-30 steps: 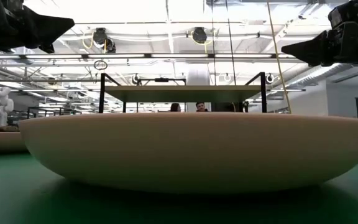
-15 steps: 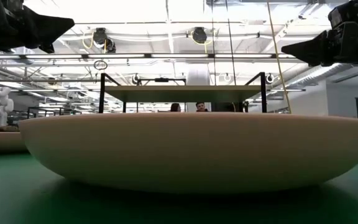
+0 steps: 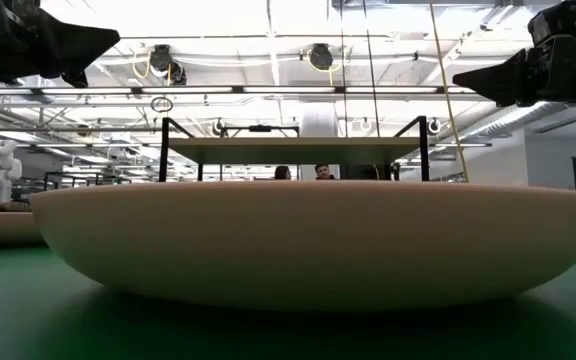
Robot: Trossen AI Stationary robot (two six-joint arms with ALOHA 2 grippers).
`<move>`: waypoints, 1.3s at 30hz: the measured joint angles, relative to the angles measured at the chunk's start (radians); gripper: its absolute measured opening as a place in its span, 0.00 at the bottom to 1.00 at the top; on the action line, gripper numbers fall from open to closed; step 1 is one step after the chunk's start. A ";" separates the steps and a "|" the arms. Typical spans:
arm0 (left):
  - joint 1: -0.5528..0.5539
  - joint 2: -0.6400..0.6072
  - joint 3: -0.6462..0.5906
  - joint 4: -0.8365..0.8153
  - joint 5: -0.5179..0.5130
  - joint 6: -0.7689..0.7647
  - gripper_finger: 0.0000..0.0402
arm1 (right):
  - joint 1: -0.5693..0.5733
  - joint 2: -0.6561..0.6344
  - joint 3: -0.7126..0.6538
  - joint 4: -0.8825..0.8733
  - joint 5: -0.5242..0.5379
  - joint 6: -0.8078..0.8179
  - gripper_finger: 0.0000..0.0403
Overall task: Place and stack plates onto a shelf
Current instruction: Put the left black plate on the shelf
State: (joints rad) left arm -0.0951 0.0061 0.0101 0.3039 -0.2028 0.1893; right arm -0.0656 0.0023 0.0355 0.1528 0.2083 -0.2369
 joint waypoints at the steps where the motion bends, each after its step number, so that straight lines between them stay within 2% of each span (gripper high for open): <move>1: 0.000 0.000 0.000 0.001 0.000 -0.003 0.04 | 0.000 0.000 0.000 0.000 0.000 0.000 0.00; 13: 0.000 0.000 0.000 0.035 -0.001 -0.011 0.04 | 0.000 0.000 0.000 0.000 0.000 0.000 0.00; 15: 0.001 0.000 0.009 0.047 -0.029 -0.008 0.04 | 0.000 0.000 0.000 0.000 0.000 0.000 0.00; 17: 0.001 0.000 0.044 0.001 -0.068 -0.018 0.04 | 0.000 0.000 0.000 0.000 0.000 0.000 0.00; 21: 0.001 0.033 0.172 -0.251 -0.134 -0.023 0.04 | 0.000 0.000 0.000 0.000 0.000 0.000 0.00; 26: 0.001 0.161 0.348 -0.566 -0.398 -0.142 0.04 | 0.000 0.000 0.000 0.000 0.000 0.000 0.00; 29: 0.001 0.261 0.412 -0.693 -0.498 -0.184 0.04 | 0.000 0.000 0.000 0.000 0.000 0.000 0.00; 33: 0.010 0.405 0.433 -0.739 -0.516 -0.245 0.04 | 0.000 0.000 0.000 0.000 0.000 0.000 0.00; 39: 0.055 0.625 0.434 -0.834 -0.476 -0.496 0.12 | 0.000 0.000 0.000 0.000 0.000 0.000 0.00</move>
State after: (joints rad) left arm -0.0401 0.6307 0.4438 -0.5299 -0.6792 -0.3063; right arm -0.0656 0.0025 0.0355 0.1528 0.2082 -0.2369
